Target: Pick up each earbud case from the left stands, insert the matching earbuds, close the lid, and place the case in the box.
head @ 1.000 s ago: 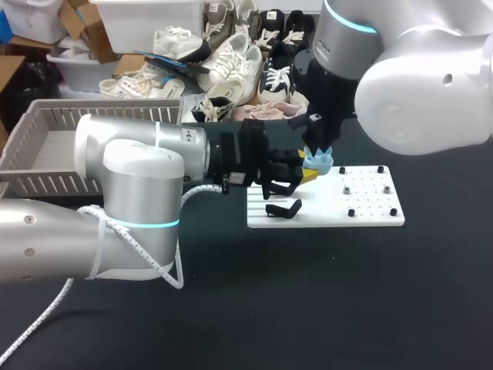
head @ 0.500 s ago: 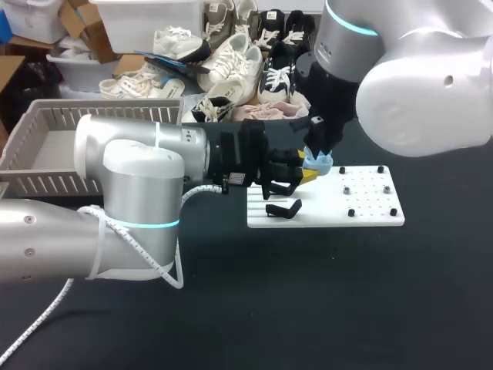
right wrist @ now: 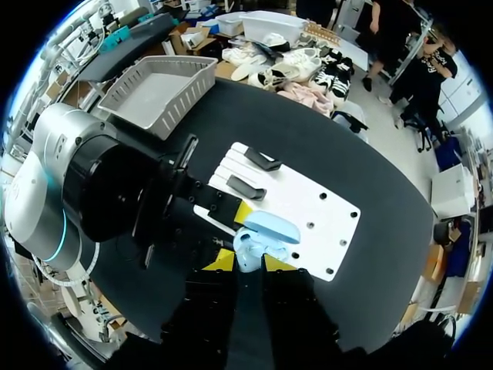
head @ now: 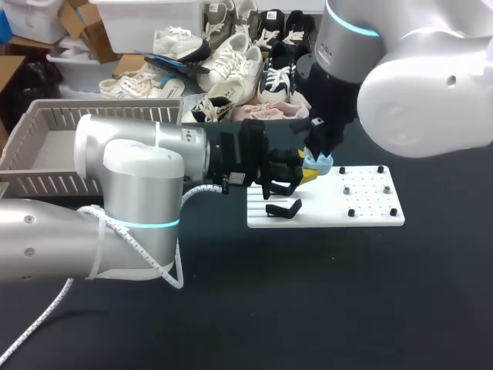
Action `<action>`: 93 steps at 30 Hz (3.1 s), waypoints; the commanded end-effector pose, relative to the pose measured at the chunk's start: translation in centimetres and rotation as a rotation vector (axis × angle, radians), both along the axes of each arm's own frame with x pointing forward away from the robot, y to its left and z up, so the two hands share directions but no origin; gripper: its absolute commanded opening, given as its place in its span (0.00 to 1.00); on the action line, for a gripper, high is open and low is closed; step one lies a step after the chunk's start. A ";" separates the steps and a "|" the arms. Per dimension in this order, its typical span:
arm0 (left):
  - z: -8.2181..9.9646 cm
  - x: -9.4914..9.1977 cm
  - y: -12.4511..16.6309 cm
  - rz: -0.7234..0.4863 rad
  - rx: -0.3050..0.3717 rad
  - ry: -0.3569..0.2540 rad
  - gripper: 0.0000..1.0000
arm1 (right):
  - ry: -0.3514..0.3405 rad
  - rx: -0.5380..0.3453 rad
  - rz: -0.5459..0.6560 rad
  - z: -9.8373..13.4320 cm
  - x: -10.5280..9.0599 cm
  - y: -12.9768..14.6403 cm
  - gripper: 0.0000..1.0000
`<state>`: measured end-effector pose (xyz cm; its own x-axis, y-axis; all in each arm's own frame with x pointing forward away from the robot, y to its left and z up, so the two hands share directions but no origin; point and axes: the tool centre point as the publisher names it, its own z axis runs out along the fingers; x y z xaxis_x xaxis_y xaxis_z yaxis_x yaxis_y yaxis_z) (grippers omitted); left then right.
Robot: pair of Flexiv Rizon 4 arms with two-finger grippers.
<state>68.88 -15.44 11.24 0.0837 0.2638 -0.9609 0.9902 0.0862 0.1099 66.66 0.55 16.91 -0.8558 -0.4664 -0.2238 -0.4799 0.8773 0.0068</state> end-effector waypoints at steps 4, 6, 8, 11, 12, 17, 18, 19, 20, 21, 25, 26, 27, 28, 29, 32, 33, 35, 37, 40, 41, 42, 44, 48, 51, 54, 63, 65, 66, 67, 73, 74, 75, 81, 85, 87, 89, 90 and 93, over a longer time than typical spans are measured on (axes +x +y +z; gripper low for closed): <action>0.0 -0.1 0.0 0.003 -0.002 -0.001 0.00 | 0.004 -0.003 -0.009 -0.5 -0.1 -0.1 0.00; 0.0 -0.1 0.0 0.003 -0.002 -0.001 0.00 | 0.006 -0.003 -0.010 -0.6 -0.1 -0.1 0.00; 0.0 -0.1 0.0 0.003 -0.002 -0.001 0.00 | 0.007 -0.003 -0.010 -0.6 -0.1 -0.1 0.00; 0.0 -0.1 0.0 0.003 -0.002 -0.001 0.00 | 0.005 -0.005 -0.010 -0.5 -0.1 -0.1 0.00; 0.0 -0.1 0.0 0.003 -0.002 -0.001 0.00 | 0.003 -0.005 -0.011 -0.3 -0.1 -0.2 0.00; 0.0 -0.1 0.0 0.003 -0.002 -0.001 0.00 | -0.008 -0.002 -0.010 0.3 0.0 -0.2 0.00; 0.0 -0.1 0.0 0.003 -0.002 -0.001 0.00 | -0.009 -0.003 -0.009 0.3 0.0 -0.1 0.00; 0.0 -0.1 0.0 0.003 -0.002 -0.001 0.00 | -0.010 -0.003 -0.008 0.3 -0.1 -0.1 0.00; 0.0 -0.1 0.0 0.003 -0.002 -0.001 0.00 | -0.010 -0.003 -0.007 0.3 -0.1 0.0 0.00; 0.0 -0.1 0.0 0.003 -0.002 -0.001 0.00 | -0.010 -0.004 -0.005 0.3 -0.1 0.0 0.00; 0.0 -0.1 0.0 0.003 -0.002 -0.001 0.00 | -0.002 -0.004 -0.001 -0.1 -0.2 0.2 0.00; 0.0 -0.1 0.0 0.003 -0.002 -0.001 0.00 | -0.001 -0.005 0.000 -0.2 -0.2 0.3 0.00; 0.0 -0.1 0.0 0.003 -0.002 -0.001 0.00 | 0.001 -0.006 0.001 -0.2 -0.2 0.3 0.00; 0.0 -0.1 0.0 0.003 -0.002 -0.001 0.00 | 0.002 -0.006 0.001 -0.3 -0.2 0.3 0.00; 0.0 -0.1 0.0 0.003 -0.002 -0.001 0.00 | 0.003 -0.006 0.002 -0.3 -0.2 0.4 0.00; 0.0 -0.1 0.0 0.003 -0.002 -0.001 0.00 | 0.005 -0.006 0.002 -0.3 -0.2 0.4 0.00; 0.0 -0.1 0.0 0.003 -0.002 -0.001 0.00 | 0.005 -0.006 0.001 -0.3 -0.2 0.4 0.00; 0.0 -0.1 0.0 0.003 -0.002 -0.001 0.00 | 0.004 -0.006 -0.001 -0.3 -0.1 0.3 0.00; 0.0 -0.1 0.0 0.003 -0.002 -0.001 0.00 | 0.002 -0.005 -0.004 -0.2 0.0 0.2 0.00; 0.0 -0.1 0.0 0.003 -0.002 -0.001 0.00 | -0.001 -0.006 -0.009 -0.1 0.1 0.0 0.00; 0.0 -0.1 0.0 0.003 -0.002 -0.001 0.00 | -0.001 -0.006 -0.011 -0.1 0.1 -0.1 0.00; 0.0 -0.1 0.0 0.003 -0.002 -0.001 0.00 | -0.001 -0.007 -0.012 -0.1 0.1 -0.1 0.00; 0.0 -0.1 0.0 0.003 -0.002 -0.001 0.00 | 0.000 -0.008 -0.014 -0.1 0.1 -0.2 0.00; 0.0 -0.1 0.0 0.003 -0.002 -0.001 0.00 | 0.003 -0.009 -0.013 -0.2 0.2 -0.1 0.00; 0.0 -0.1 0.0 0.003 -0.002 -0.001 0.00 | 0.004 -0.010 -0.010 -0.3 0.2 -0.1 0.00; 0.0 -0.1 0.0 0.003 -0.002 -0.001 0.00 | 0.007 -0.011 -0.008 -0.4 0.2 -0.1 0.00; 0.0 -0.1 0.0 0.003 -0.002 -0.001 0.00 | 0.012 -0.013 -0.006 -0.5 0.2 -0.1 0.00; 0.0 -0.1 0.0 0.003 -0.002 -0.001 0.00 | 0.012 -0.013 -0.005 -0.5 0.2 0.0 0.00; 0.0 -0.1 0.0 0.003 -0.002 -0.001 0.00 | 0.012 -0.013 -0.005 -0.6 0.3 0.0 0.00; 0.0 -0.1 0.0 0.003 -0.002 -0.001 0.00 | 0.012 -0.013 -0.005 -0.5 0.3 0.0 0.00; 0.0 -0.1 0.0 0.003 -0.002 -0.001 0.00 | 0.006 -0.012 -0.001 -0.3 0.5 0.1 0.00; 0.0 -0.1 0.0 0.003 -0.002 -0.001 0.00 | 0.006 -0.013 -0.001 -0.3 0.6 0.1 0.00; 0.0 -0.1 0.0 0.003 -0.002 -0.001 0.00 | 0.007 -0.014 0.000 -0.3 0.6 0.1 0.00; 0.0 -0.1 0.0 0.003 -0.002 -0.001 0.00 | 0.011 -0.018 0.003 -0.5 0.7 0.2 0.00; 0.0 -0.1 0.0 0.003 -0.002 -0.001 0.00 | 0.015 -0.019 0.005 -0.6 0.7 0.3 0.00; 0.0 -0.1 0.0 0.003 -0.002 -0.001 0.00 | 0.016 -0.019 0.007 -0.7 0.8 0.3 0.00; 0.0 -0.1 0.0 0.003 -0.002 -0.001 0.00 | 0.018 -0.019 0.008 -0.7 0.7 0.3 0.00; 0.0 -0.1 0.0 0.003 -0.002 -0.001 0.00 | 0.019 -0.019 0.009 -0.8 0.7 0.3 0.00; 0.0 -0.1 0.0 0.003 -0.002 -0.001 0.00 | 0.021 -0.020 0.010 -0.9 0.7 0.4 0.00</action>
<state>68.88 -15.44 11.21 0.0831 0.2644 -0.9608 0.9903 0.0862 0.1094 67.17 0.84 16.11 -0.8555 -0.4771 -0.2014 -0.4867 0.8735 -0.0019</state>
